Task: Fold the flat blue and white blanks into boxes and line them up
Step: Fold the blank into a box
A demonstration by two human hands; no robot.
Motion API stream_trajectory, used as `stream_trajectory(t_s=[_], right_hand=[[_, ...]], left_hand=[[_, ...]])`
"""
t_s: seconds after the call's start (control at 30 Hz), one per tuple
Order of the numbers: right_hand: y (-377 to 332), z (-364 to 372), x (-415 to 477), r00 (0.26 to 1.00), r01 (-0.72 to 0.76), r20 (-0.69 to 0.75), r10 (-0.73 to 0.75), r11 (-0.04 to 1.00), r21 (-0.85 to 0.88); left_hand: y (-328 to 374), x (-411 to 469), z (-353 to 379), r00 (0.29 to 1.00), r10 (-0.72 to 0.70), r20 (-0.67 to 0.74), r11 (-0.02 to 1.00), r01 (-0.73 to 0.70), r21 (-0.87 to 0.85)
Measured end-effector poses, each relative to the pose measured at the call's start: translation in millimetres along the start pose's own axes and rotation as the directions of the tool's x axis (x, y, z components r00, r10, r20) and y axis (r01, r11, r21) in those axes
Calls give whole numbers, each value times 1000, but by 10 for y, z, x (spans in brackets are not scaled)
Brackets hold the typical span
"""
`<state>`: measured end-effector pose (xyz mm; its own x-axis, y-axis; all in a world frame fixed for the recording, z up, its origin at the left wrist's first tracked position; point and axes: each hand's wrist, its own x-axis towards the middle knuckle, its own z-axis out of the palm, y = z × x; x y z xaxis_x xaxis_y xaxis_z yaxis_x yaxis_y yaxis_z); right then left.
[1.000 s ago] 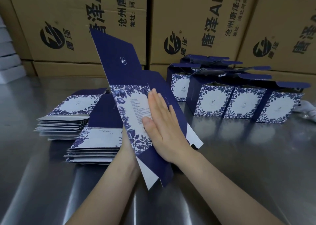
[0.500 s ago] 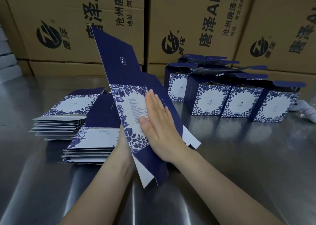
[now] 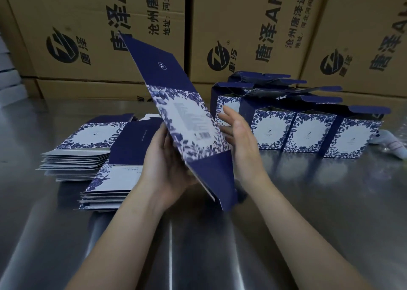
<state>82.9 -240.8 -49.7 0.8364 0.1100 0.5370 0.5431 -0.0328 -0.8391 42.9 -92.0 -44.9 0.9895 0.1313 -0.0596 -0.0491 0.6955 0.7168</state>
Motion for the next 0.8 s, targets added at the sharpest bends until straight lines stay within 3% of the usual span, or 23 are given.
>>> stream_trajectory(t_s=[0.1, 0.23, 0.5, 0.63, 0.8], right_hand=[[33, -124, 55, 994, -106, -1, 107, 989, 101], [85, -167, 66, 979, -201, 95, 181, 937, 286], [53, -194, 71, 969, -193, 199, 147, 953, 235], [9, -190, 79, 956, -223, 245, 163, 945, 240], [44, -224, 68, 958, -125, 279, 67, 973, 196]], left_hand=[[40, -40, -17, 977, -165, 135, 985, 170, -31], [44, 0, -73, 980, -107, 165, 994, 106, 14], [35, 4, -77, 961, -97, 258, 982, 50, 185], [14, 37, -85, 977, -63, 203, 987, 31, 159], [11, 33, -65, 995, -38, 88, 990, 26, 138]])
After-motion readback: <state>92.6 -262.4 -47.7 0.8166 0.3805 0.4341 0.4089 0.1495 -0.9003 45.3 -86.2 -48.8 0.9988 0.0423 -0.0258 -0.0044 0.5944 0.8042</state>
